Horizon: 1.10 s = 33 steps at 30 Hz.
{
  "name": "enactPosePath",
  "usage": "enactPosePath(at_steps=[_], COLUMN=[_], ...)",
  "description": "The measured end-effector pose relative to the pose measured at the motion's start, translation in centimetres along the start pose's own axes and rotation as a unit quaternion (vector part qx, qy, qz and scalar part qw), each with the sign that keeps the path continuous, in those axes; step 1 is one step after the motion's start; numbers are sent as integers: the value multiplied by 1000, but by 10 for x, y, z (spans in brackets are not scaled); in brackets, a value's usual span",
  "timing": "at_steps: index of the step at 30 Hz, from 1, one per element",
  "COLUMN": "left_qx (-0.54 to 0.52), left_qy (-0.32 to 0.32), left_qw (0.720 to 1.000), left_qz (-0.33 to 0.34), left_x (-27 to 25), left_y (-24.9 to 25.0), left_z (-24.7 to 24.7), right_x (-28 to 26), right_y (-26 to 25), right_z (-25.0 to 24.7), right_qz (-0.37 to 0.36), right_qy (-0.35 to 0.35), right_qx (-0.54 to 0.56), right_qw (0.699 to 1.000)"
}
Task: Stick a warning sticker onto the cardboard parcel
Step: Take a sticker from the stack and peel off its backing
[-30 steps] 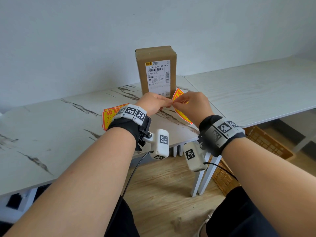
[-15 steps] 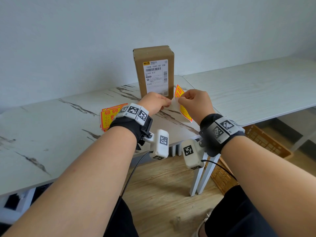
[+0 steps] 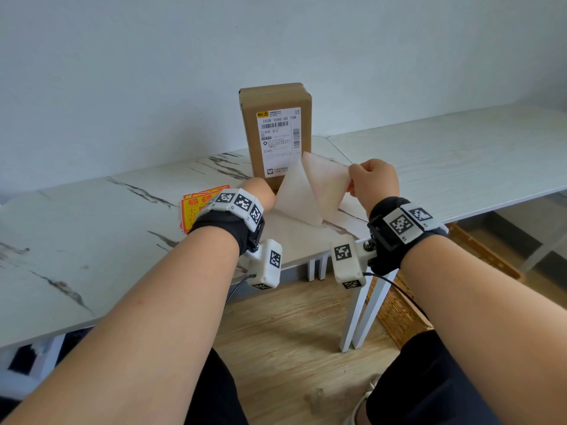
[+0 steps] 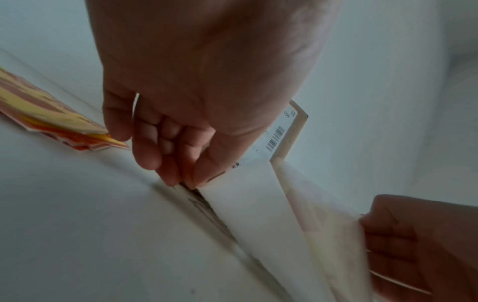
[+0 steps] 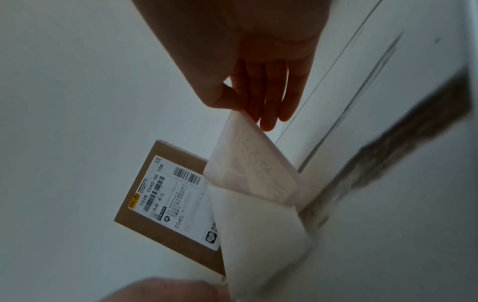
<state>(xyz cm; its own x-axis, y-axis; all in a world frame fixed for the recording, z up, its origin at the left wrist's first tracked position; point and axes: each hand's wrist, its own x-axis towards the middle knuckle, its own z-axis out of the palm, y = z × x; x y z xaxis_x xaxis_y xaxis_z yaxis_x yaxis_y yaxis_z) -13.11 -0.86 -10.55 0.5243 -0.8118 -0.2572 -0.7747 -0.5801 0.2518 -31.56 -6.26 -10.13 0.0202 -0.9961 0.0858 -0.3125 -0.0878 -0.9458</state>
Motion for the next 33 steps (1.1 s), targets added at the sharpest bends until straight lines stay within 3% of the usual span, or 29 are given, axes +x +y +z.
enactPosePath(at_steps=[4, 6, 10, 12, 15, 18, 20, 22, 25, 27, 33], left_qx=[41, 46, 67, 41, 39, 68, 98, 67, 31, 27, -45], left_qy=[22, 36, 14, 27, 49, 50, 45, 77, 99, 78, 135], left_qw=[999, 998, 997, 998, 997, 995, 989, 979, 993, 995, 990], left_qz=[-28, -6, -35, -51, -50, -60, -99, -178, -54, -55, -23], left_x=[4, -11, 23, 10, -18, 2, 8, -16, -6, -1, -16], left_y=[-7, -7, -16, -13, -10, -24, -28, -28, -25, -31, -15], left_z=[6, -2, 4, -4, -12, -2, -2, -15, -6, -5, -19], right_x=[5, 6, 4, 3, 4, 8, 9, 7, 5, 2, -9], right_y=[-3, -6, -9, -11, -10, -7, -7, -10, -15, -18, -28], right_z=[-9, -12, -13, -13, -13, -14, -14, -14, -12, -10, -2], right_qz=[27, 32, 36, 40, 30, 14, 12, 16, 38, 41, 12], right_qy=[42, 56, 79, 98, 115, 124, 128, 134, 123, 97, 28], right_qx=[25, 26, 24, 29, 34, 33, 42, 56, 95, 103, 88], right_qw=[998, 998, 996, 994, 992, 992, 991, 989, 987, 989, 996])
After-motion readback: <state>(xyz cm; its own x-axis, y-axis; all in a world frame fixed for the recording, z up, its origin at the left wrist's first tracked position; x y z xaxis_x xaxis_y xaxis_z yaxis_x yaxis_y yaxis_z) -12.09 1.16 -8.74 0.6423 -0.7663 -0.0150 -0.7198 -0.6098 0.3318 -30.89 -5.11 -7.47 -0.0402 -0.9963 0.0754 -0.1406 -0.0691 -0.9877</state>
